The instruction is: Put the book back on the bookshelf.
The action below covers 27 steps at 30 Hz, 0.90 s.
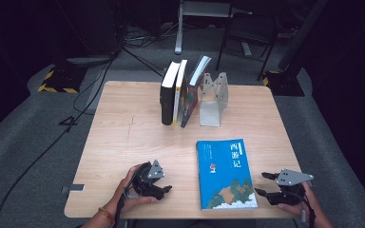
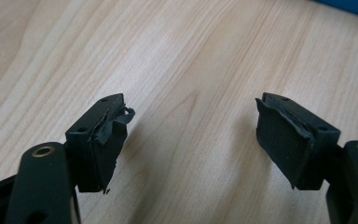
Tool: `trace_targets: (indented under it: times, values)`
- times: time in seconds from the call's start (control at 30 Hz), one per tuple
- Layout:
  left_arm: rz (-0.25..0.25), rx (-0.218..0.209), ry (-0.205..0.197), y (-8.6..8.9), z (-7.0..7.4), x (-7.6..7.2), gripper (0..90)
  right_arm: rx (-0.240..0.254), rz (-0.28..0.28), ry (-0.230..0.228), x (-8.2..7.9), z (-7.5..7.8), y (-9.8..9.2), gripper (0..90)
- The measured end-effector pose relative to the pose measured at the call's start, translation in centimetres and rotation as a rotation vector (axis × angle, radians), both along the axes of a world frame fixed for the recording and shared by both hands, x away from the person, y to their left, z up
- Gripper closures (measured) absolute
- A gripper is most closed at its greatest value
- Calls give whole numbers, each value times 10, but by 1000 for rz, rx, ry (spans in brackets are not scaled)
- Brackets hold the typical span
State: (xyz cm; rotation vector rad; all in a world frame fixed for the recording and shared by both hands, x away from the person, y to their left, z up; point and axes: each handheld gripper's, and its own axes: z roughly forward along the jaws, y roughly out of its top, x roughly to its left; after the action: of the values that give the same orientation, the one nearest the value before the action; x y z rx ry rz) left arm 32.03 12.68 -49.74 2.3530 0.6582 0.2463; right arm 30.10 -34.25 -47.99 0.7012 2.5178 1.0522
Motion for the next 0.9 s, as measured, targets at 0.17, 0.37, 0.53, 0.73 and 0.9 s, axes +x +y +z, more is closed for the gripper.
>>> trace_targets:
  times: [0.17,0.37,0.53,0.73,0.9]
  values:
    - [-22,-41,-1,7,-4,2,230,-45,64,30,0,-7,6,353]
    - [-15,-61,-16,8,-7,0,222,-2,92,57,2,-10,2,413]
    - [-16,-58,-15,10,-7,-3,222,11,111,71,3,-9,3,423]
    - [-42,-57,-13,11,-6,-9,222,7,152,40,0,-9,32,395]
    - [-79,-47,-3,4,-6,-17,209,41,114,12,1,-8,44,382]
